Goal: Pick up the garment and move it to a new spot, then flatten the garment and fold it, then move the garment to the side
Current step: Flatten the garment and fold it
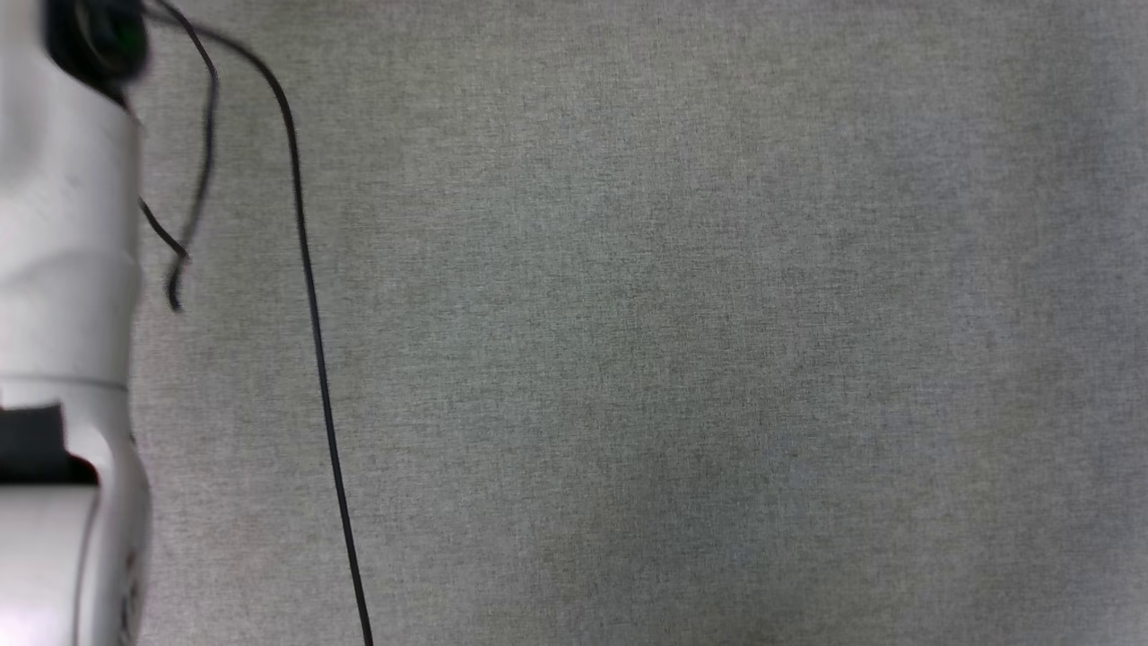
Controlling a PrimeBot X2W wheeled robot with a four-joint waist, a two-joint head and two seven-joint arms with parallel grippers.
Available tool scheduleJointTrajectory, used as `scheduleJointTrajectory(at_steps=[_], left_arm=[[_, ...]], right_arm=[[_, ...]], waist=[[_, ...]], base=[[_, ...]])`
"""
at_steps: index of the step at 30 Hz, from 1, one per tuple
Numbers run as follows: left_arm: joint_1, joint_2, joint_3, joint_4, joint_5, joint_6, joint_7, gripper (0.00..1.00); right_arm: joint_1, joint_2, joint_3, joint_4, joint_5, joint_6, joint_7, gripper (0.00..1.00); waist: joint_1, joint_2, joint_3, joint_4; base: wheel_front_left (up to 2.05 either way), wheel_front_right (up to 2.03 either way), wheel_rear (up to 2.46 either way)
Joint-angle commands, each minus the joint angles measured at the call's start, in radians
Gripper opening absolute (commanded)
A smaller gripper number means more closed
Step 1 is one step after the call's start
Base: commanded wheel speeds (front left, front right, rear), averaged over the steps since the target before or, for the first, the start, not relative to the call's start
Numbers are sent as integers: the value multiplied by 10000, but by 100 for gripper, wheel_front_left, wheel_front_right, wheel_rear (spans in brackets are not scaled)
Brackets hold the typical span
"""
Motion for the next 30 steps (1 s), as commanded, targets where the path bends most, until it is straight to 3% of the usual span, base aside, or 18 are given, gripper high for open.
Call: scheduleJointTrajectory(at_steps=[1,10,16,21,30], left_arm=[[241,-40,15,27,-63,-78,-135,0],[2959,-9,-44,109,-292,-639,-1197,0],[5164,163,184,-512,-381,-673,-1483,0],[7390,245,427,-1631,-394,-373,-1531,0],[11246,-33,904,-4211,-831,560,-1256,0]], right_arm=[[303,-89,80,-47,194,-14,-101,0],[3781,-363,1113,-504,2049,-13,-1027,0],[5822,-742,1653,-952,2803,-14,-1596,0],[7225,-934,1862,-1419,3213,-14,-1861,0],[9618,-1305,1575,-2085,3323,-17,-2054,0]], waist=[[-1,0,-53,36],[-1,0,-1175,41],[-1,0,-2324,-26],[-1,0,-3330,-122],[-1,0,-4731,-1]], base=[[0,0,0],[0,0,0],[0,0,0],[0,0,0],[0,0,0]])
